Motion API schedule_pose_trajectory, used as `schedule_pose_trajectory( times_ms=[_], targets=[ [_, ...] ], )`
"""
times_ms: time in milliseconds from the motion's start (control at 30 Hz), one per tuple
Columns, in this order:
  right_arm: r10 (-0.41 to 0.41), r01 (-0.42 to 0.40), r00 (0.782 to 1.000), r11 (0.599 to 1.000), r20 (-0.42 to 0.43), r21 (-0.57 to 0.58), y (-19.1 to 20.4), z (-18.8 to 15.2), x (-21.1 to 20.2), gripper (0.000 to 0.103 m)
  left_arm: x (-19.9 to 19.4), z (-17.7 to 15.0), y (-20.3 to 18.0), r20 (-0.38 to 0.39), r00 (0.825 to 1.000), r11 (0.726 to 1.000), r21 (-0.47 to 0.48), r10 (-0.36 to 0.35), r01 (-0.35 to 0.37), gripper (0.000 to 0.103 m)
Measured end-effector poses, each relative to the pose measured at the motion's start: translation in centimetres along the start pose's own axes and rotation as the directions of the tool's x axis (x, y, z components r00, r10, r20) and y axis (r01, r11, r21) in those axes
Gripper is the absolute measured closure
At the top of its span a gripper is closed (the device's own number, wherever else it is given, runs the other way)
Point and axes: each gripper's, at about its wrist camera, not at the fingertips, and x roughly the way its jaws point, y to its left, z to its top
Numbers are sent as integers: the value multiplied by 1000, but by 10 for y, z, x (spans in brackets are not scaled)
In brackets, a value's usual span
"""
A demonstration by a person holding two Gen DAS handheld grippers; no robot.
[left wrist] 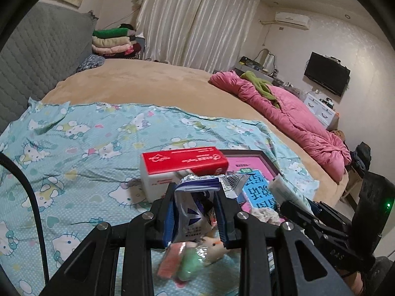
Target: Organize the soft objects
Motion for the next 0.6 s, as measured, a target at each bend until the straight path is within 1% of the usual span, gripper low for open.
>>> schedule_pose_trajectory(
  times_ms=[100,433,600],
  targets=[
    [-17,16,1000,1000,20,17,-9,3,-7,54,-1,3,-12,1,1000,1000,22,-7,6,74],
    [-84,80,993,995,83,56,-36,8,-30,54,1,9,-48,2,1000,997,81,3,-3,74],
    [-115,107,989,991,97,80,-51,9,-39,54,8,9,-66,-12,1000,994,107,11,-10,74]
  ],
)
